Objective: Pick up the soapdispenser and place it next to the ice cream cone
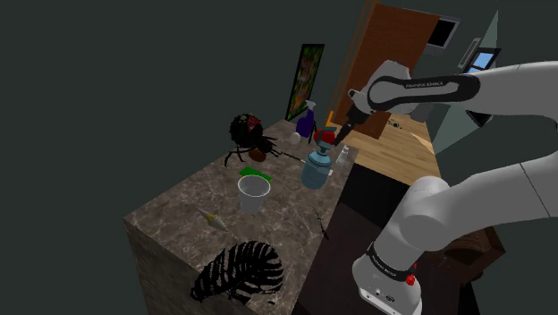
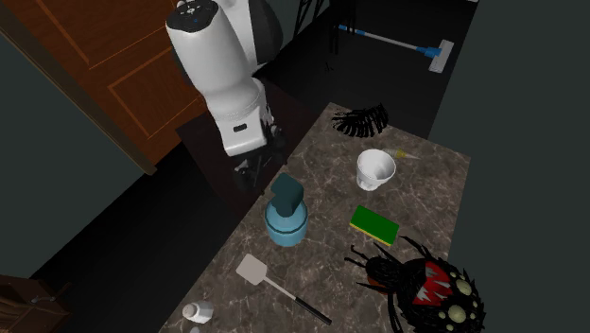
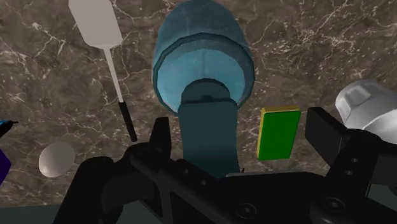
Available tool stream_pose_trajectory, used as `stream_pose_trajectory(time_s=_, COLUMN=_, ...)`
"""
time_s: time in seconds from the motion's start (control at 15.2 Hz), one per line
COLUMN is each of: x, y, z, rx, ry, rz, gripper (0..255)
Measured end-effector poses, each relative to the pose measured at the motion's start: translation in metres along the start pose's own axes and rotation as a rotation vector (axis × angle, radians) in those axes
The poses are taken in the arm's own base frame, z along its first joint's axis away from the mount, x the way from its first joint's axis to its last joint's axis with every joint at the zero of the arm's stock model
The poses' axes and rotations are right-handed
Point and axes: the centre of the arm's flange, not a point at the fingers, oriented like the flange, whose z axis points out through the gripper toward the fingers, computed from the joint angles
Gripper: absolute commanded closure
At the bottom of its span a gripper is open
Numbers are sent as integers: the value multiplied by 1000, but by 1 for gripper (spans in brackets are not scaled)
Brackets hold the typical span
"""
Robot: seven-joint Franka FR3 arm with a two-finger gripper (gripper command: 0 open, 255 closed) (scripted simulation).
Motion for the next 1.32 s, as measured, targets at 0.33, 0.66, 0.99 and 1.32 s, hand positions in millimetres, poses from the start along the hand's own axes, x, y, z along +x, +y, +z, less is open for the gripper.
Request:
stream_pose_trajectory(time_s=0.33, x=-1, y=18, z=28, rx=8, ry=26, rz=-30, gripper=0)
stream_pose_trajectory(time_s=0.66, x=0, y=18, z=50, rx=8, ry=27, rz=-31, gripper=0)
stream_pose_trajectory(time_s=0.99, x=0, y=18, z=53, rx=7, ry=28, rz=-31, gripper=0)
stream_pose_trajectory(time_s=1.32, x=0, y=18, z=52, rx=7, ry=28, rz=-31, gripper=255)
